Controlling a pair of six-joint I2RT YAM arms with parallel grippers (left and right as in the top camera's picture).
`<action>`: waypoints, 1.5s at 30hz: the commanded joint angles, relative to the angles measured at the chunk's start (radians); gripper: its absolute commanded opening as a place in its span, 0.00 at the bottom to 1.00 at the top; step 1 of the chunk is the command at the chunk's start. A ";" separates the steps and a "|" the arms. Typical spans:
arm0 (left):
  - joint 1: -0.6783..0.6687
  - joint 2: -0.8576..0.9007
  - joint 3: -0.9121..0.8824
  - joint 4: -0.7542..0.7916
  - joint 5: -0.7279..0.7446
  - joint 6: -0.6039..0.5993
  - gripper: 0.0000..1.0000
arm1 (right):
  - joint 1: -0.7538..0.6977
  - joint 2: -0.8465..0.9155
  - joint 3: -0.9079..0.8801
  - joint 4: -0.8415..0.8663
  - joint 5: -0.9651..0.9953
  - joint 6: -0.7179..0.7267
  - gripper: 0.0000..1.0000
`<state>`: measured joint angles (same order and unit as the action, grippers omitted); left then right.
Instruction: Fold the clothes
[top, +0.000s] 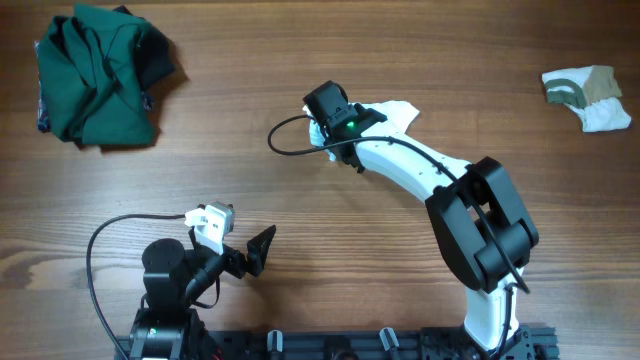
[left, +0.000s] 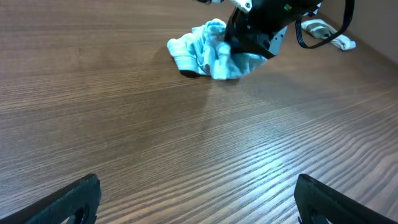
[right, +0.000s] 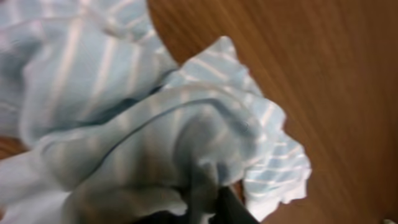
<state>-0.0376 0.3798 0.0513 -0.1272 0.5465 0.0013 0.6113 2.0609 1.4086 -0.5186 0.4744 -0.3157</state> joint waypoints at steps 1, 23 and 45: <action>-0.005 0.001 -0.008 0.001 -0.010 -0.010 1.00 | -0.004 0.016 -0.002 0.010 0.099 0.038 0.09; -0.005 0.001 -0.008 0.001 -0.010 -0.010 1.00 | -0.144 -0.113 0.033 -0.206 0.139 0.623 0.04; -0.005 0.001 -0.008 0.001 -0.010 -0.010 1.00 | -0.229 -0.175 0.034 -0.537 0.139 1.080 0.04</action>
<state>-0.0376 0.3798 0.0513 -0.1272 0.5438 0.0013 0.3851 1.9617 1.4258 -1.0248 0.5873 0.6655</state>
